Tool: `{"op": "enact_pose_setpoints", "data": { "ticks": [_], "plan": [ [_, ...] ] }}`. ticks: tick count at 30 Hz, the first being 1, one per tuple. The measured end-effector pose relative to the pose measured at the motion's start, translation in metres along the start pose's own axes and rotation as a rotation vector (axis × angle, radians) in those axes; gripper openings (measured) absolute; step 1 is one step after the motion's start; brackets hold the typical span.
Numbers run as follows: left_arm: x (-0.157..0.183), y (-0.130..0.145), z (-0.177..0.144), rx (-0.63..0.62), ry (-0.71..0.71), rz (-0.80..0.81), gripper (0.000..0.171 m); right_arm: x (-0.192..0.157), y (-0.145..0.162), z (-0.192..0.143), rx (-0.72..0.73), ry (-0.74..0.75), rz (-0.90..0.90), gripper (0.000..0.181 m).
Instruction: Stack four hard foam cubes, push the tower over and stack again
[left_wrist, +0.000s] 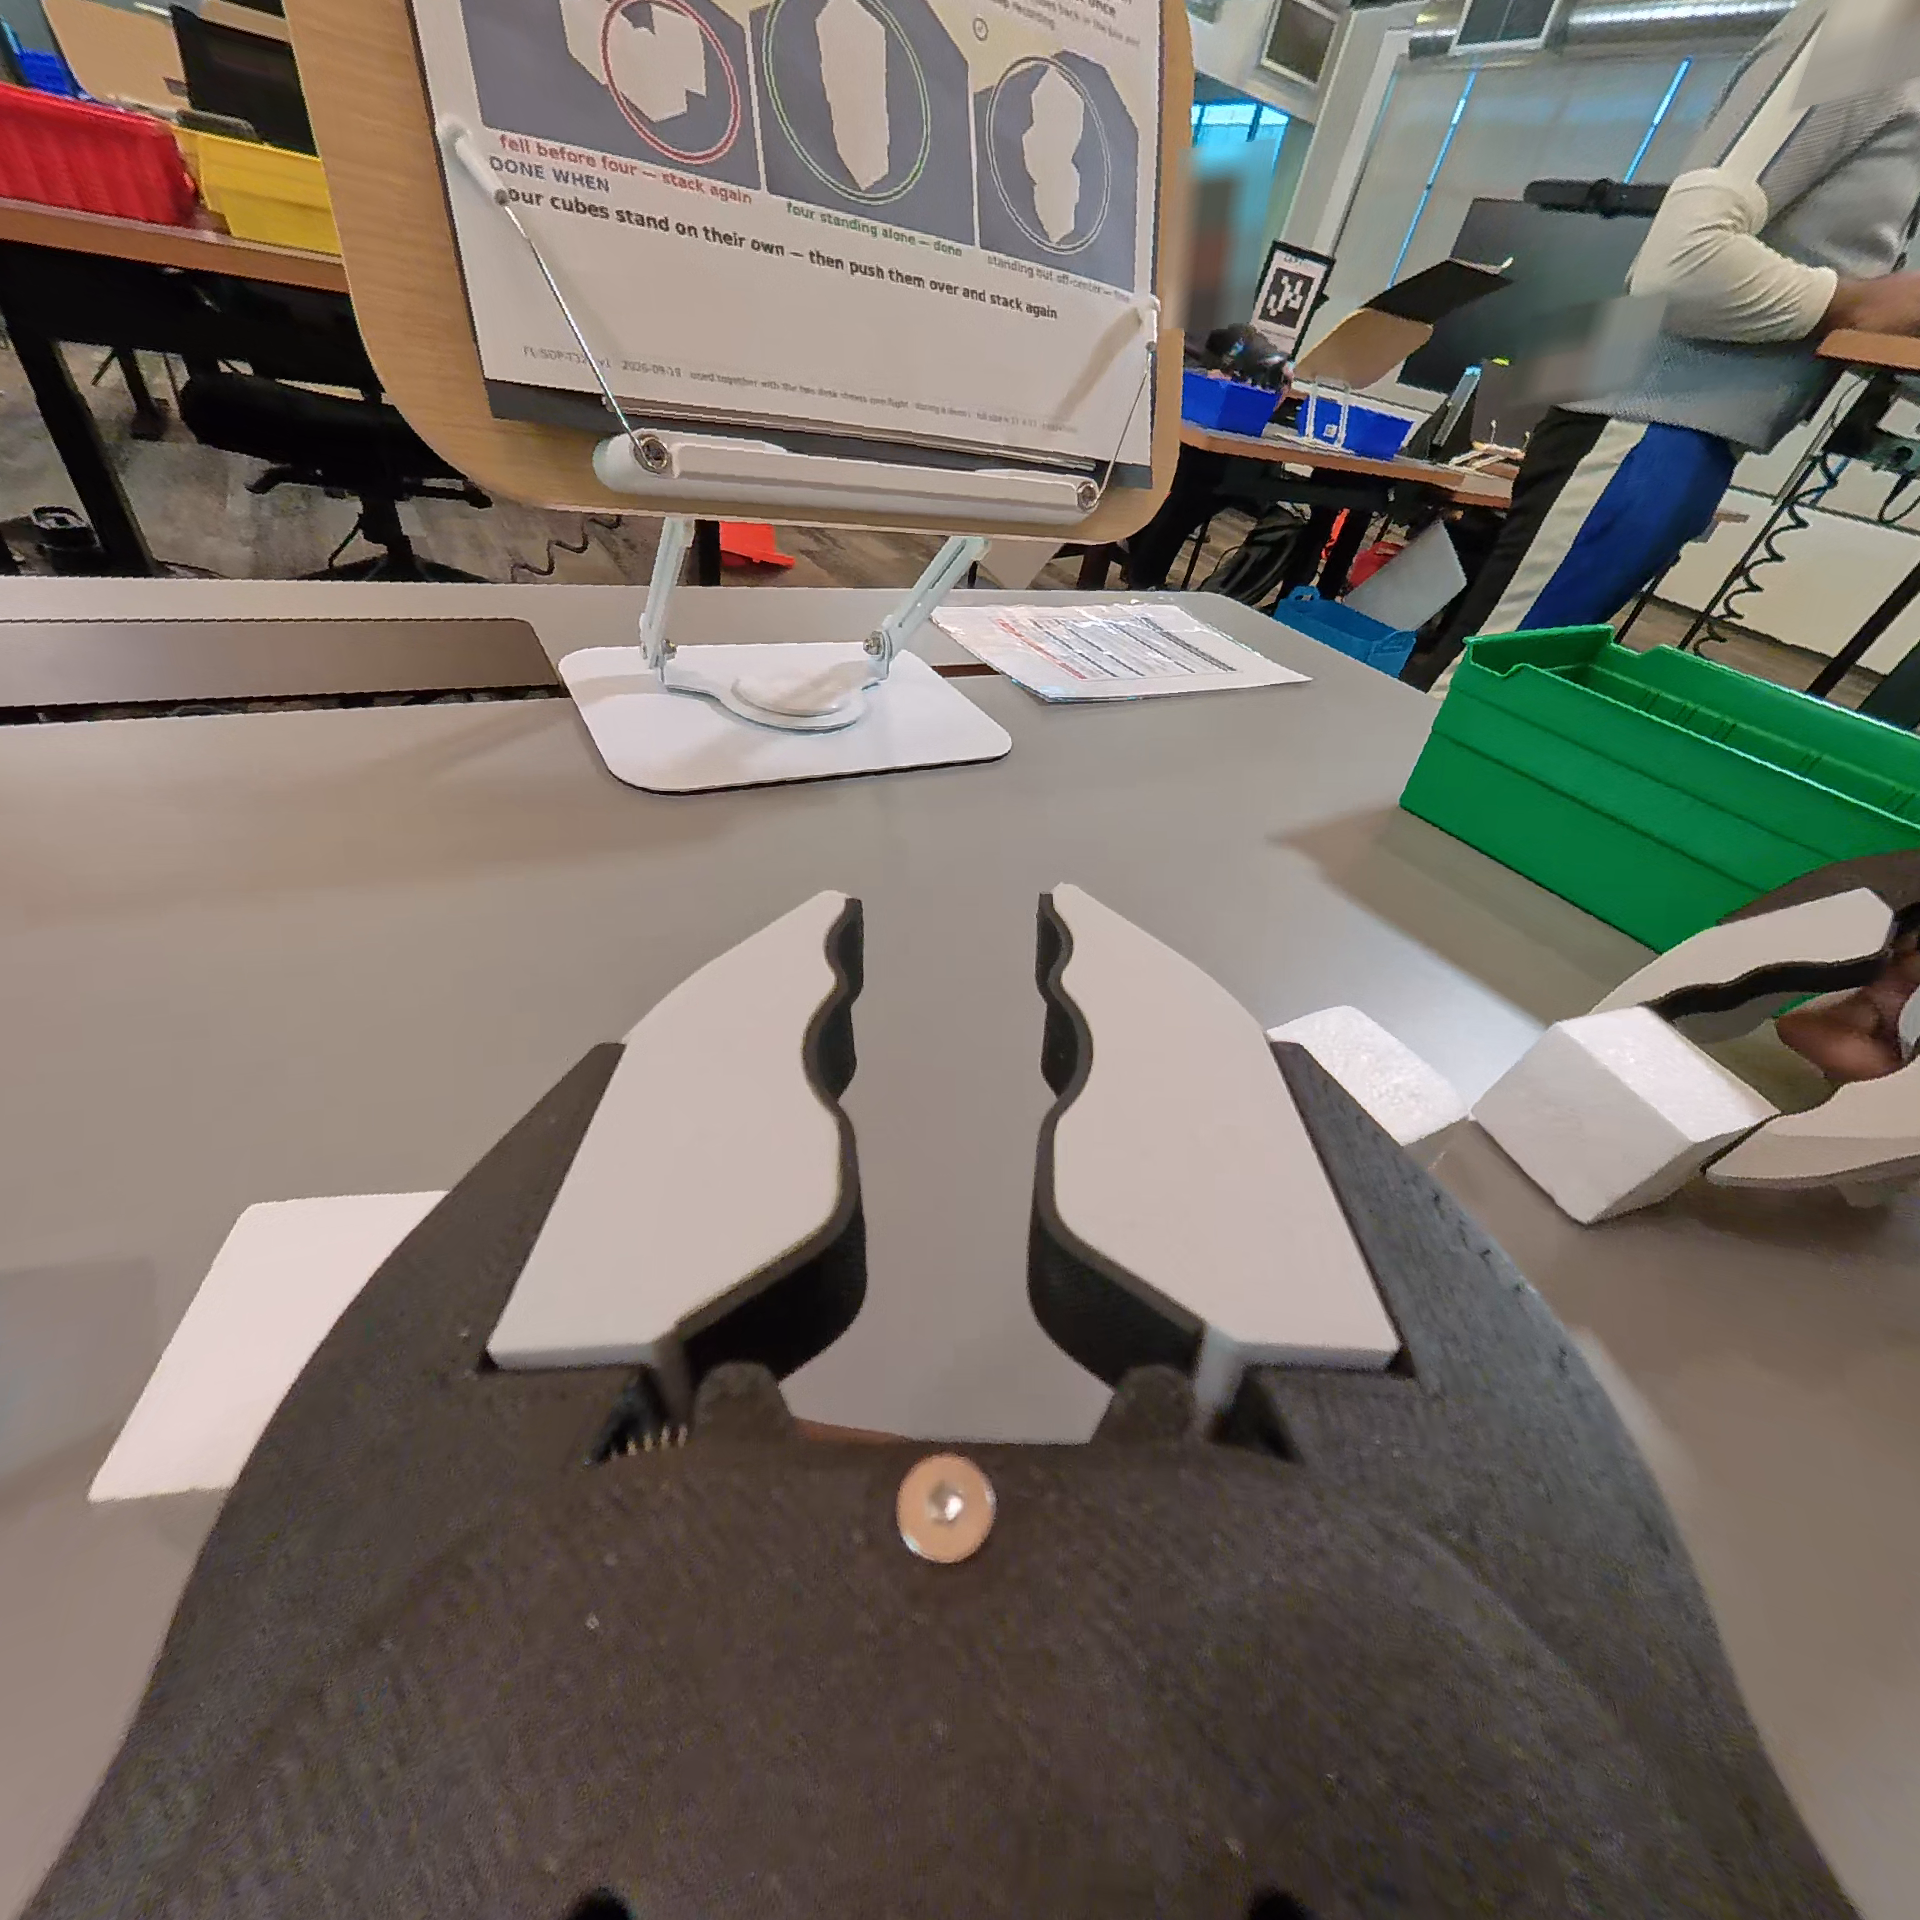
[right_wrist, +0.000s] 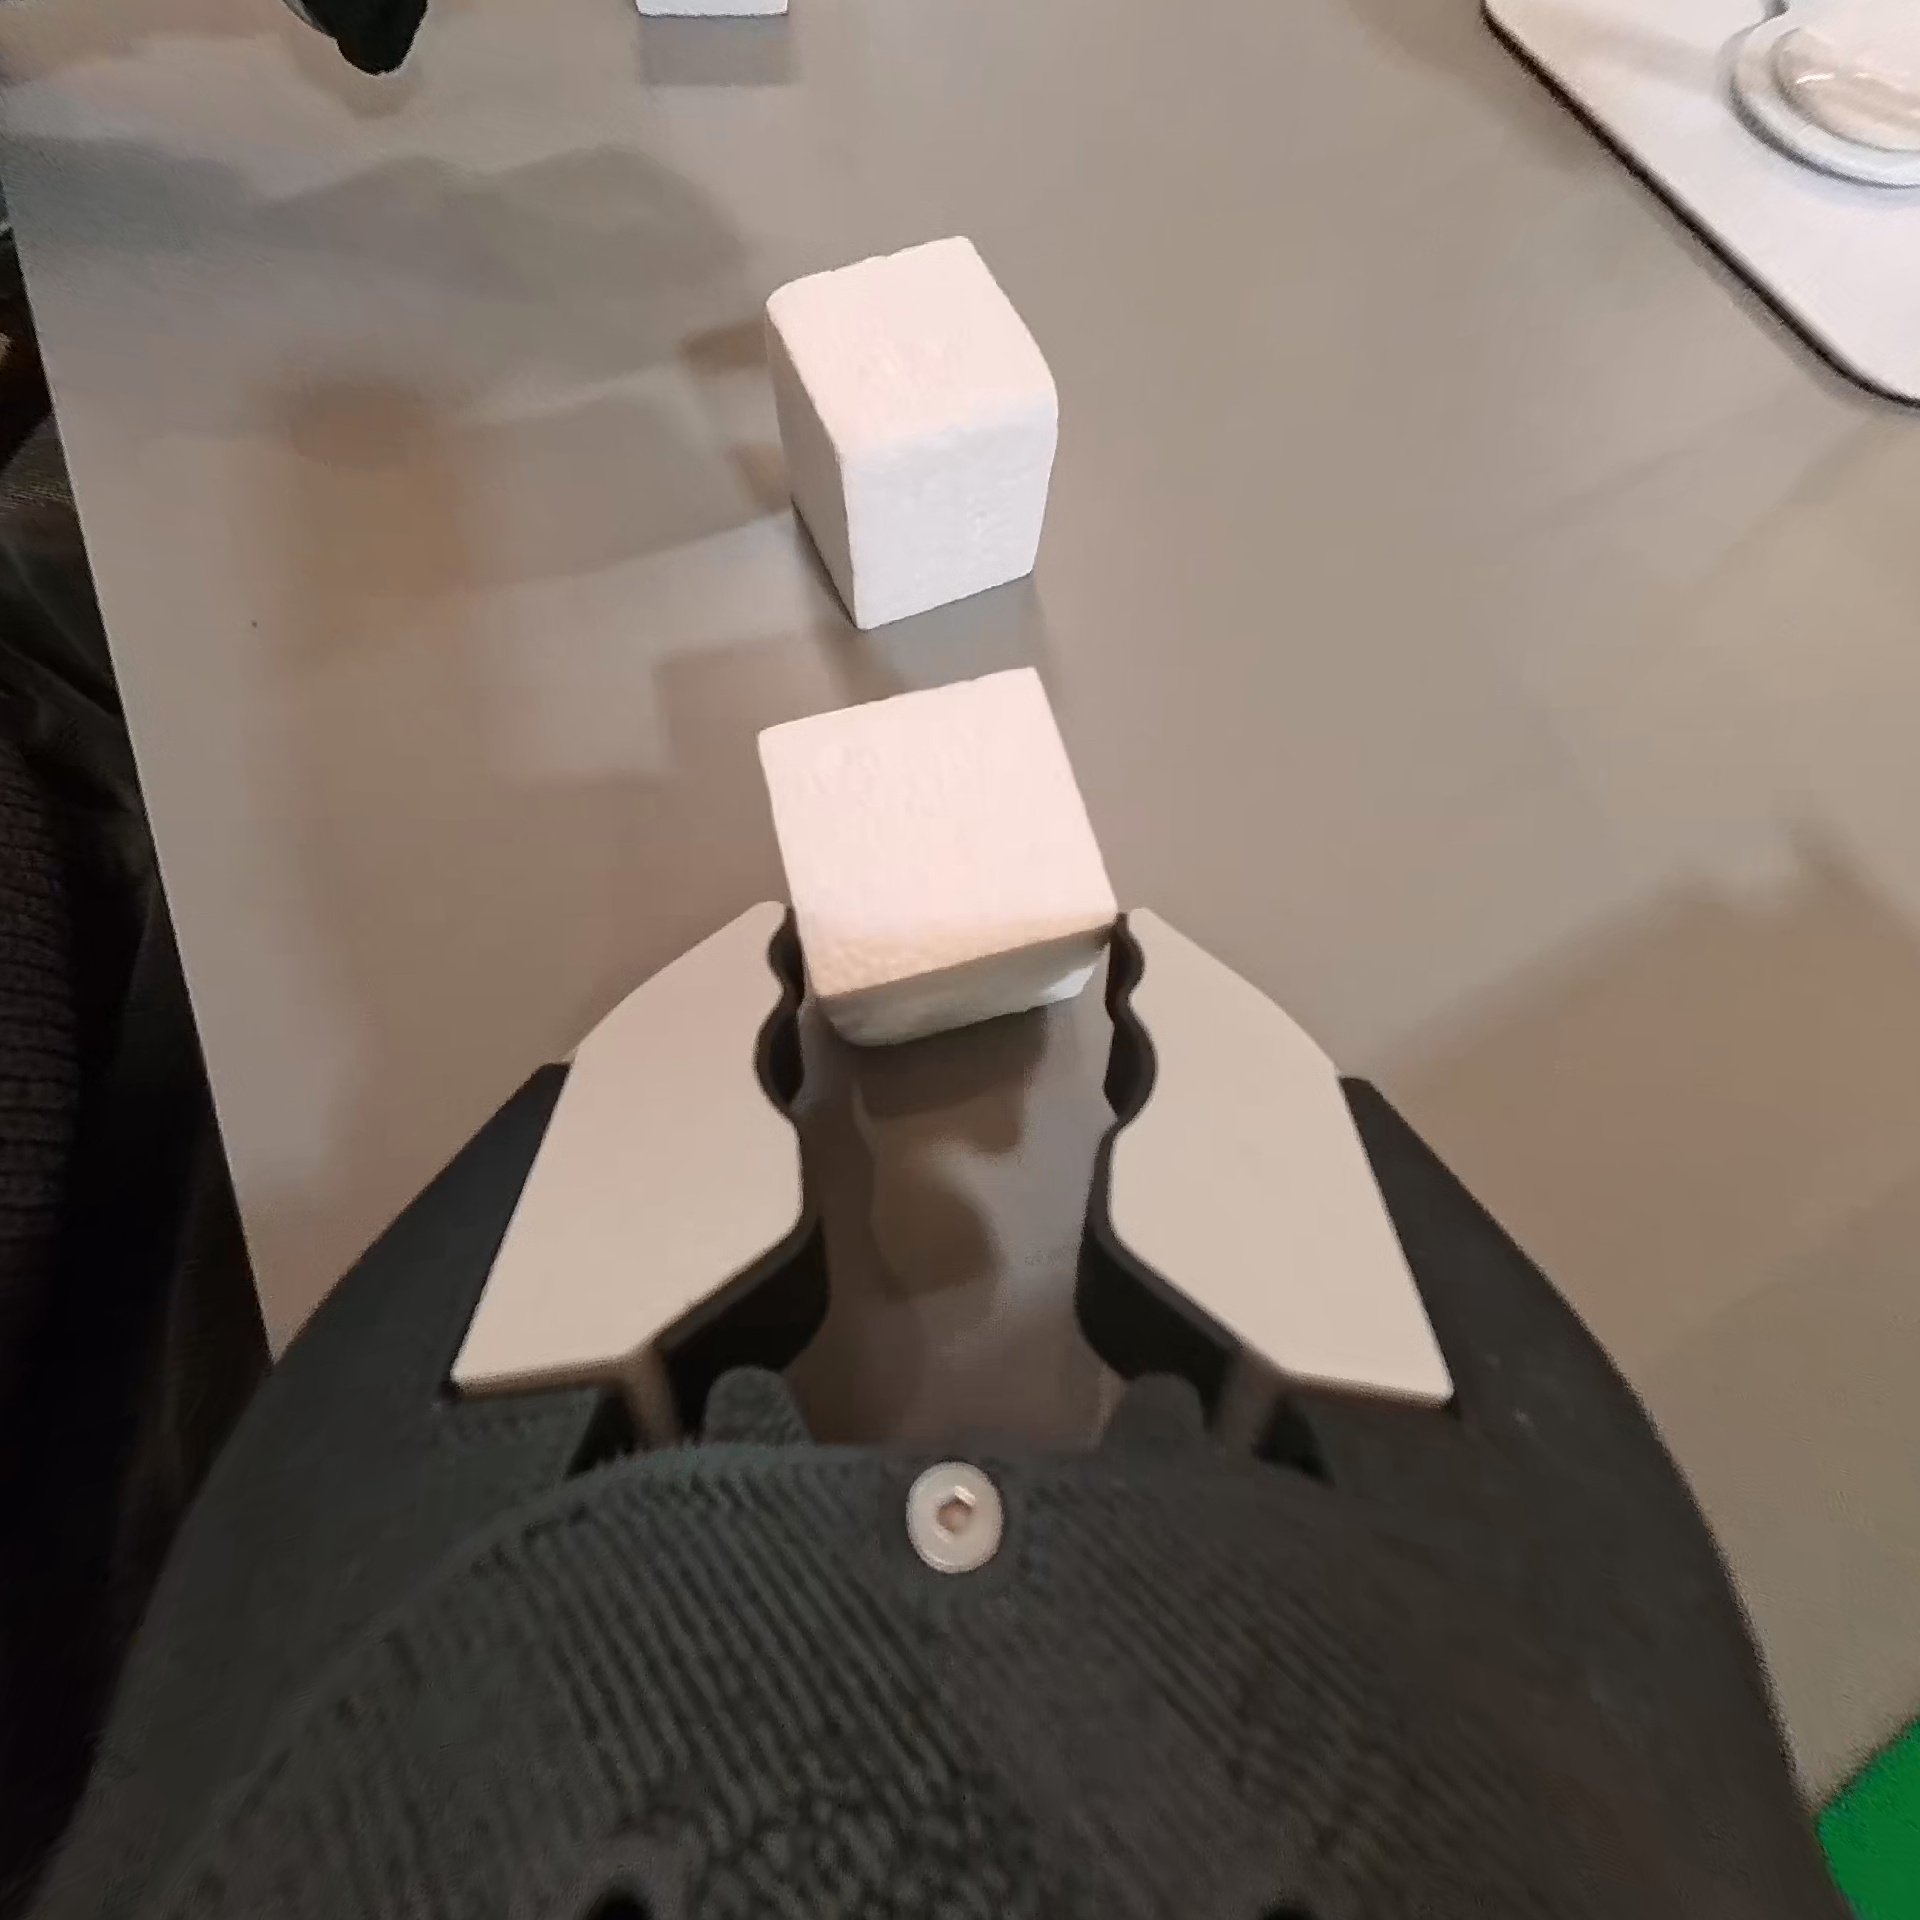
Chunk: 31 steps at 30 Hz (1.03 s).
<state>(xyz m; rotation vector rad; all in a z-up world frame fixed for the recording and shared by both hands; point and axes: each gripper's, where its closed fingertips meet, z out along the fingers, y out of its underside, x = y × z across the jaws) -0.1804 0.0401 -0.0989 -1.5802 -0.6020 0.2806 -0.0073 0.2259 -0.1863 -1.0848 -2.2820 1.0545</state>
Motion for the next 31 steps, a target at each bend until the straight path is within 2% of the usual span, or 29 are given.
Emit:
{"op": "enact_pose_setpoints", "data": {
  "ticks": [6,11,20,24,31],
  "plan": [
    [0.002,0.001,0.002,-0.006,0.007,0.002,0.032,0.008,-0.035,-0.018,0.162,0.055,0.014,0.057],
    [0.001,0.004,0.0,-0.02,0.002,0.01,0.033,0.006,-0.065,-0.026,0.264,0.003,0.027,0.057],
    [-0.021,0.006,-0.031,-0.011,-0.082,-0.008,0.033,0.003,-0.103,0.018,0.176,-0.138,-0.081,0.057],
    [-0.031,0.007,-0.048,-0.004,-0.126,-0.025,0.033,0.004,-0.103,0.036,0.094,-0.092,-0.129,0.057],
    [-0.045,0.008,-0.072,0.007,-0.191,-0.039,0.033,0.001,-0.112,0.049,0.053,-0.091,-0.106,0.057]
  ]
}}
